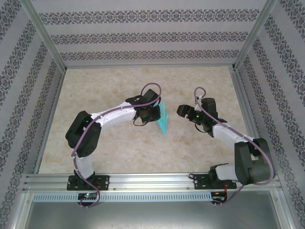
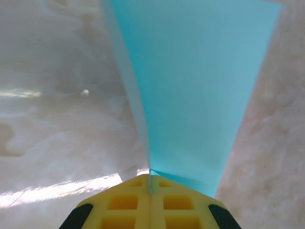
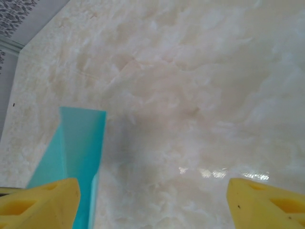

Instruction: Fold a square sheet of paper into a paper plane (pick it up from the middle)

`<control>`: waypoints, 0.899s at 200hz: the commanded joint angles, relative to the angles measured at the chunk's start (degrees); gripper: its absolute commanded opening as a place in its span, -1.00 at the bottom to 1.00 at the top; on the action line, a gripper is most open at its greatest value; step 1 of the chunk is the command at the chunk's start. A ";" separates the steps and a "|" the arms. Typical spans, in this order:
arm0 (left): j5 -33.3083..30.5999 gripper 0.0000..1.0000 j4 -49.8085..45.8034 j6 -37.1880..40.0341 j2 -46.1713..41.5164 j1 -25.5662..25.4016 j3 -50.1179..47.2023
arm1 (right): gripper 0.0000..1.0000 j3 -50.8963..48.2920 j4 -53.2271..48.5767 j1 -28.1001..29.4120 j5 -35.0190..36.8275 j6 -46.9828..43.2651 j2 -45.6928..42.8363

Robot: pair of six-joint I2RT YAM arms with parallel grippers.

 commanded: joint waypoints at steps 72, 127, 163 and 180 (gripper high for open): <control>14.10 -1.00 27.22 0.25 3.71 4.02 -12.39 | -0.02 6.10 -9.61 14.04 5.84 4.79 1.60; 16.54 -1.00 30.15 0.32 4.13 5.02 -14.72 | -0.24 12.58 -12.70 17.73 6.91 4.16 9.70; 16.96 -1.00 30.09 0.71 3.96 5.37 -15.02 | -0.22 13.51 -13.22 18.40 7.02 4.45 11.97; 16.89 -1.00 30.22 0.69 4.03 5.37 -15.09 | -0.23 13.92 -14.22 18.42 7.22 4.49 12.83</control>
